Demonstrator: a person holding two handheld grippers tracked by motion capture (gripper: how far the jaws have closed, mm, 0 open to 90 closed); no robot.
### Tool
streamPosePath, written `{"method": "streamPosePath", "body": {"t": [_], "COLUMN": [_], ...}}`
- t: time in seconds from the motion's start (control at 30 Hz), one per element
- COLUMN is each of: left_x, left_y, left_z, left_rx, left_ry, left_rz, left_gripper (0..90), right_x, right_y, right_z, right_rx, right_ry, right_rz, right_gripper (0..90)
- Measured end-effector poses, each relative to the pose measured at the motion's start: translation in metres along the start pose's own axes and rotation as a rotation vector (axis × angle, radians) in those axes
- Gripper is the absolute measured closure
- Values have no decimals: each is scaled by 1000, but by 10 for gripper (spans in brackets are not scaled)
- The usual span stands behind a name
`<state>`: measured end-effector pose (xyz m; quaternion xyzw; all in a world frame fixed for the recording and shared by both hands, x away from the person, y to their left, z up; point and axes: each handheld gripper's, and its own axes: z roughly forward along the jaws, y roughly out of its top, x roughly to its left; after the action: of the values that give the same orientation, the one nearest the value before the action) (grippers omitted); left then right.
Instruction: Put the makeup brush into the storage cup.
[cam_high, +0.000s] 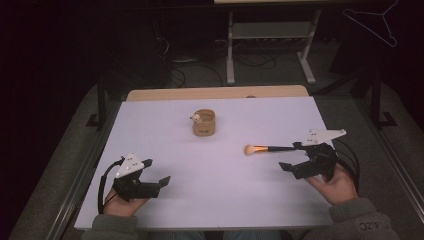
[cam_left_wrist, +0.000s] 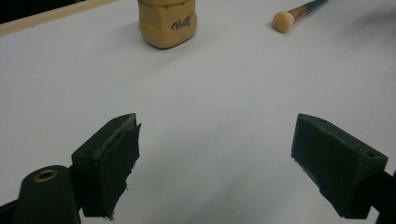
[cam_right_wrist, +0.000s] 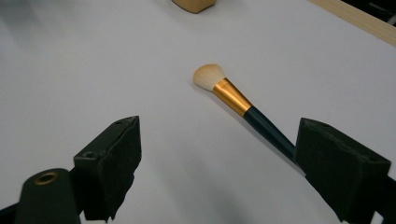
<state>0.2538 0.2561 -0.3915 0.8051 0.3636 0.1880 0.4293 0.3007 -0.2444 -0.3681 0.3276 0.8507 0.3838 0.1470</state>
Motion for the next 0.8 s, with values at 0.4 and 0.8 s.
{"method": "streamPosePath", "body": {"t": [0.4,0.8], "left_x": [0,2], "left_y": [0,0], "left_z": [1,2], "left_rx": [-5,-9], "left_ry": [-3,-6], "left_rz": [-5,-15], "left_gripper": [147,147], "right_x": [-24,-50], "right_y": [30,55], "right_z": [8,39], "right_rx": [116,273], "right_ry": [29,58], "right_rz": [-77,-152], "right_gripper": [149,156]}}
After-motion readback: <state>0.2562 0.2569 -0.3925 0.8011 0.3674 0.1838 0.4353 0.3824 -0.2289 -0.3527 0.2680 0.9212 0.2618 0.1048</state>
